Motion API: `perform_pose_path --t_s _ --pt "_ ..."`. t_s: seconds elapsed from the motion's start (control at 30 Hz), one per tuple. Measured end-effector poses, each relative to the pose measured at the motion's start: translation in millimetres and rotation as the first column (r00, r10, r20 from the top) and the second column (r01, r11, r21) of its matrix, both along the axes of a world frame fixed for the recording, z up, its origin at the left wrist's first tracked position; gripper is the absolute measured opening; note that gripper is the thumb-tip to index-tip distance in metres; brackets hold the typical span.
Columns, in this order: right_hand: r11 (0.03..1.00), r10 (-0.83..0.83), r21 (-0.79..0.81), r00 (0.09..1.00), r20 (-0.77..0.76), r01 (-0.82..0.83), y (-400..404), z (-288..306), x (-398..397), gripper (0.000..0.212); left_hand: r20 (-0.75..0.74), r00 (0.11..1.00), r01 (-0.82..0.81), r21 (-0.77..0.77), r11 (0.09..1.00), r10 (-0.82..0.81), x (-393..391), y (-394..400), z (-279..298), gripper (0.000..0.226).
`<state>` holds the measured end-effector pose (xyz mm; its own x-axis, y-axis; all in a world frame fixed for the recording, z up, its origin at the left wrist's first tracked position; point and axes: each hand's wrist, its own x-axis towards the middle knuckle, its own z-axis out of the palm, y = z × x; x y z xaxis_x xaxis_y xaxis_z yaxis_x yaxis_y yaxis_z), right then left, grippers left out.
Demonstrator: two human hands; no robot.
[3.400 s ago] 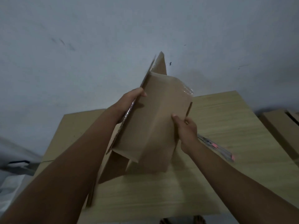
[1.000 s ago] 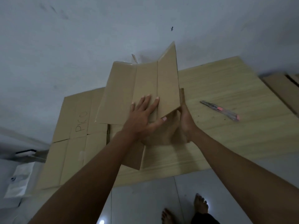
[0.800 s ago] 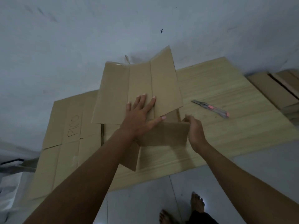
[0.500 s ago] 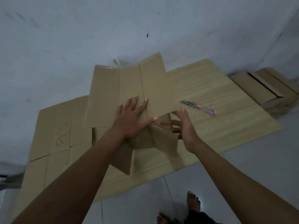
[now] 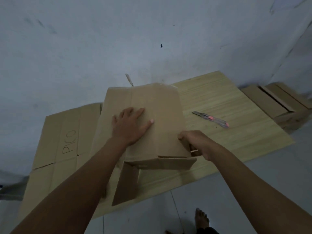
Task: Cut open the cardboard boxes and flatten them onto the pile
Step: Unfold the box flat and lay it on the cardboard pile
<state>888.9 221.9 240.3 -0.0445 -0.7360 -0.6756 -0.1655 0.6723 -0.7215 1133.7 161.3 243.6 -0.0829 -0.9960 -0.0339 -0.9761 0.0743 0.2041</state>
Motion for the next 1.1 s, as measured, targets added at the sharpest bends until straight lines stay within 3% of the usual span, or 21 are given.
perform_pose_path --t_s 0.1,0.17,0.23,0.33,0.47,0.63,0.8,0.97,1.1 --pt "0.984 -0.146 -0.107 0.989 -0.003 0.145 -25 9 2 0.036 0.045 0.999 0.000 -0.048 0.999 0.002 0 0 10 0.091" --pt "0.951 -0.230 -0.209 0.973 0.006 0.226 -47 15 7 0.042 0.044 0.999 -0.008 -0.055 0.998 0.010 -1 -9 16 0.083" --pt "0.936 -0.231 -0.274 0.973 -0.002 0.222 -68 18 11 0.033 0.005 0.999 -0.044 -0.093 0.995 0.045 -4 -26 21 0.068" --pt "0.975 -0.094 -0.206 0.994 -0.049 0.082 -88 21 8 0.026 -0.069 0.988 -0.149 -0.131 0.980 0.141 -7 -67 24 0.059" --pt "0.979 0.203 -0.005 0.979 -0.003 -0.203 -109 6 -9 0.038 -0.149 0.913 -0.394 -0.085 0.915 0.380 -6 -127 18 0.080" --pt "0.920 0.356 0.111 0.919 0.171 -0.377 -135 -9 -20 0.039 0.003 0.875 -0.485 0.006 0.875 0.485 -21 -171 20 0.090" --pt "0.973 0.016 0.200 0.890 0.455 -0.119 -176 -19 -21 0.075 0.040 0.833 -0.554 0.044 0.831 0.552 -29 -182 3 0.076" --pt "0.956 -0.158 0.293 0.890 0.428 0.029 -205 -31 1 0.080 -0.180 0.771 -0.600 0.115 0.791 0.611 -22 -186 -6 0.074" --pt "0.928 -0.140 0.370 0.874 0.466 -0.048 -198 -36 4 0.089 -0.221 0.773 -0.581 0.131 0.803 0.595 -15 -178 -2 0.054"
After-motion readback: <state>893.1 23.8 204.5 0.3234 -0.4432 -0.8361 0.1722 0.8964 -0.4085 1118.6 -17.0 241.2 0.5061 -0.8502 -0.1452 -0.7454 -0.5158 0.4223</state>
